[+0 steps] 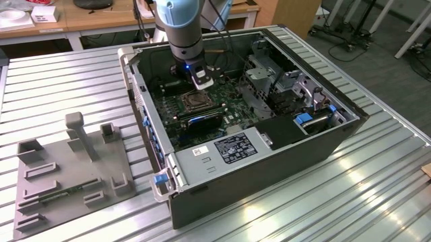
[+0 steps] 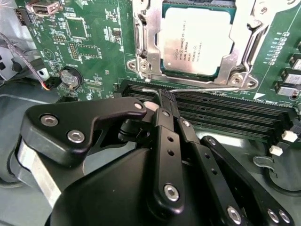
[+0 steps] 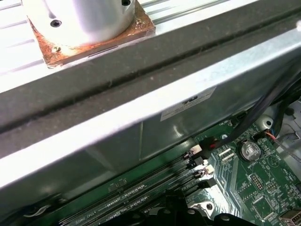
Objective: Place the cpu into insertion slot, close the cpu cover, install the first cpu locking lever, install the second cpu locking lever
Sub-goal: 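Install the first cpu locking lever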
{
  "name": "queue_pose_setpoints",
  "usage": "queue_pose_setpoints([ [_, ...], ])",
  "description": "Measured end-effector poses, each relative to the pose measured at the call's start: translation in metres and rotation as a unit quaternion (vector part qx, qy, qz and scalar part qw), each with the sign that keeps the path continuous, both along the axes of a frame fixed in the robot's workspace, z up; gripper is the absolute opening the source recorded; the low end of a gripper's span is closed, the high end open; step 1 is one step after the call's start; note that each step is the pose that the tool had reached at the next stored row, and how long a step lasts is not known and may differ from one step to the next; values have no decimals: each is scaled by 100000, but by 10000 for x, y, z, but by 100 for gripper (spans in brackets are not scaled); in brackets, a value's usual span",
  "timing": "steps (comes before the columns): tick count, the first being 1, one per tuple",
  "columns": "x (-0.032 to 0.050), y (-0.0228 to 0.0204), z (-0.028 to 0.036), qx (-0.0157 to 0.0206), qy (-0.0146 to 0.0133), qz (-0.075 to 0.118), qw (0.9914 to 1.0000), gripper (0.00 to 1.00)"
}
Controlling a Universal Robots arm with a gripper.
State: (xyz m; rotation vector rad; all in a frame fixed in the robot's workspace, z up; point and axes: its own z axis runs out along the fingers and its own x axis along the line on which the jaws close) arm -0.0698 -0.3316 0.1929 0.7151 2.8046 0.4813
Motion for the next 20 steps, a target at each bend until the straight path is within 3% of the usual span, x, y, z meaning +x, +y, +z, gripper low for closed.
queue_pose_setpoints([
  [13,0,-1,-52,-6,-62,-3,100000,11],
  [20,0,-1,-5,1,-69,-10,100000,11],
])
